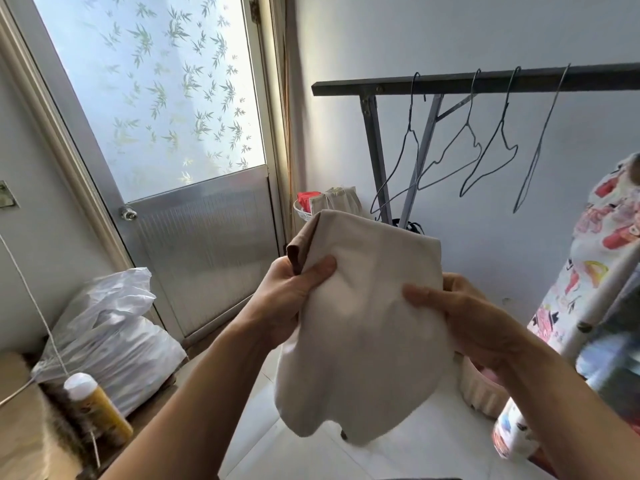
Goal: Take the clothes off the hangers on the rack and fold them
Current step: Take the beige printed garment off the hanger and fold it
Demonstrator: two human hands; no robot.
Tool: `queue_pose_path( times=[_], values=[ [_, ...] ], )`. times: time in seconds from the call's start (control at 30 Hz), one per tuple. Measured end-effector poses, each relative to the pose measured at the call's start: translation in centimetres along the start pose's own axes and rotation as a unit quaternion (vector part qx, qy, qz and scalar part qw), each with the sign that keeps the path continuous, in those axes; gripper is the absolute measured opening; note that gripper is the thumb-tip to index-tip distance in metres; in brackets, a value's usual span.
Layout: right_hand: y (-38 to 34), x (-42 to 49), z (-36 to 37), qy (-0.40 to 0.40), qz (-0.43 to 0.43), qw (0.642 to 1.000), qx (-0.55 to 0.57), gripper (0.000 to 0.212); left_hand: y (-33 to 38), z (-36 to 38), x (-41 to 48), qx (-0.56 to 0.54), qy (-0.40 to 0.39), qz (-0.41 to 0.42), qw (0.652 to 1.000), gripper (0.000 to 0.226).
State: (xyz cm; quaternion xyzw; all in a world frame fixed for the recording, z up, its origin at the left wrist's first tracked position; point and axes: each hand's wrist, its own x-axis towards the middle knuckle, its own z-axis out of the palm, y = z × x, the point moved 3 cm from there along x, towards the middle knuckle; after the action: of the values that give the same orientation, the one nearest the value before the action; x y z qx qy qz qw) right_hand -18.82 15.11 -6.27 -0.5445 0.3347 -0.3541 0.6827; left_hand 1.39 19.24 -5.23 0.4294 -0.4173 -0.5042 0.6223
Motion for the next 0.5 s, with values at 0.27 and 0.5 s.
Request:
queue_pose_path(
  times=[0.27, 0.5],
  values=[
    [-0.2, -0.4, 0.5, 0.027, 0.000, 1.000, 0.007, 0.018, -0.5, -1.3, 0.1, -0.044, 0.042, -0.028, 0.998, 0.042],
    [-1.4, -0.3, 0.5, 0.088, -0.004, 0.996, 0.026, 0.013, -2.1, -2.2, -1.3, -0.071, -0.095, -0.031, 0.992, 0.113]
  ],
)
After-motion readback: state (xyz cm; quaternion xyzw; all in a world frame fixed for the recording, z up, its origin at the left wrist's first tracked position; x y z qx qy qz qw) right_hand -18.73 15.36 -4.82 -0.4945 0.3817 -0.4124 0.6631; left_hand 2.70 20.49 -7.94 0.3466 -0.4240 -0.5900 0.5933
